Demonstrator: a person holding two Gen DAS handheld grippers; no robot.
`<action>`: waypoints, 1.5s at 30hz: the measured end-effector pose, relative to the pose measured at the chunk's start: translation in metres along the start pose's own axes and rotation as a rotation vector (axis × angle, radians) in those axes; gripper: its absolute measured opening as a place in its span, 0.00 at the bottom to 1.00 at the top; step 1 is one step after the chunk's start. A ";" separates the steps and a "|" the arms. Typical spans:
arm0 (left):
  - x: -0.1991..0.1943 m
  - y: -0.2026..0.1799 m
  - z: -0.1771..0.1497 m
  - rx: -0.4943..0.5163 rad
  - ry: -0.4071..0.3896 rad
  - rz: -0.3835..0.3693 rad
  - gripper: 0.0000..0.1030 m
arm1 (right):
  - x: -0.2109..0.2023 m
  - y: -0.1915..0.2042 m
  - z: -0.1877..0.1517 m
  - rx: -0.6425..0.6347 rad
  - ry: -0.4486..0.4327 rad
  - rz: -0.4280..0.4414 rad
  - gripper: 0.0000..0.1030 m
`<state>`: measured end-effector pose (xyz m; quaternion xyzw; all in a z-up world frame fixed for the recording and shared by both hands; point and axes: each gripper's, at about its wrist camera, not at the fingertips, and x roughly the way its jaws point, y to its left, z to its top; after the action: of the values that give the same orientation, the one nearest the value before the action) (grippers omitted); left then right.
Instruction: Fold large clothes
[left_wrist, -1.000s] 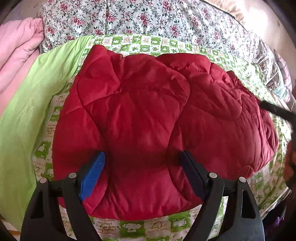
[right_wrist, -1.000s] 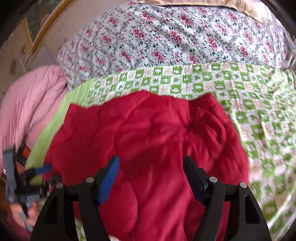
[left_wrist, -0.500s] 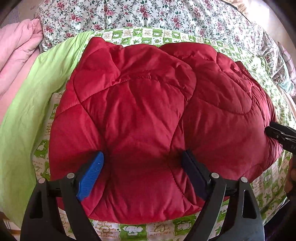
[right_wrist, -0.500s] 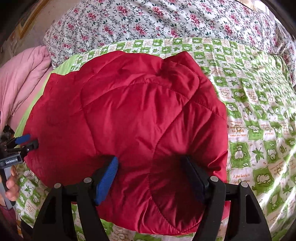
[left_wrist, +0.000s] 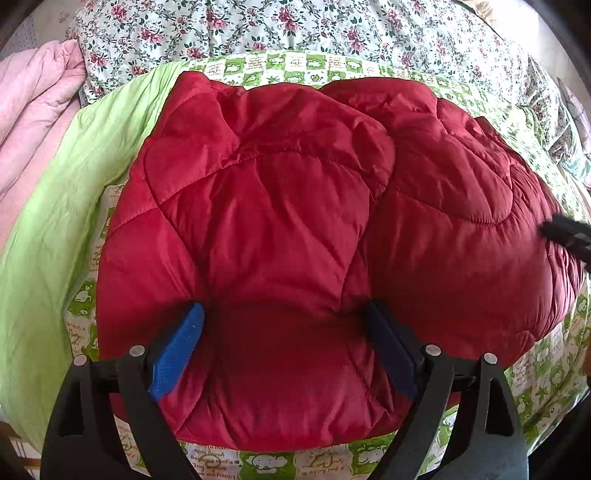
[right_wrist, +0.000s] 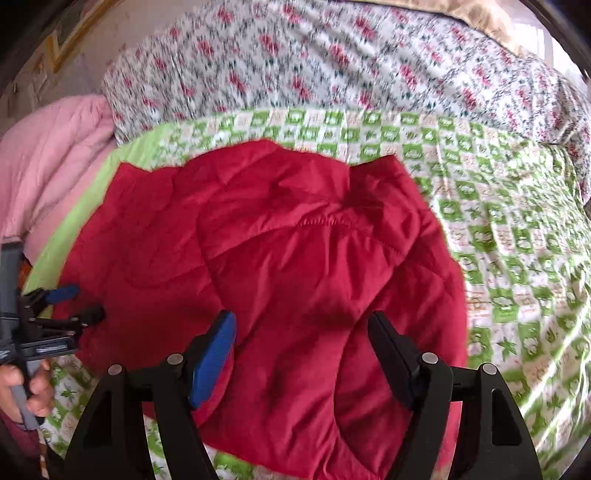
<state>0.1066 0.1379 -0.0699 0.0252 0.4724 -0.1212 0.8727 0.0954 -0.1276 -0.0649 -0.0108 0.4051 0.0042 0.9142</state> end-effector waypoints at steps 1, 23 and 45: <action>0.000 0.000 0.000 -0.002 0.000 -0.001 0.89 | 0.009 -0.002 -0.002 0.002 0.024 -0.002 0.74; 0.006 -0.010 0.018 0.004 -0.004 -0.019 0.88 | 0.018 -0.021 -0.006 0.059 0.028 0.024 0.79; 0.019 -0.010 0.024 0.006 0.015 -0.003 0.95 | 0.041 -0.015 -0.006 0.040 0.053 0.016 0.90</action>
<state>0.1342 0.1206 -0.0720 0.0278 0.4784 -0.1238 0.8689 0.1185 -0.1425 -0.0993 0.0105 0.4292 0.0034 0.9031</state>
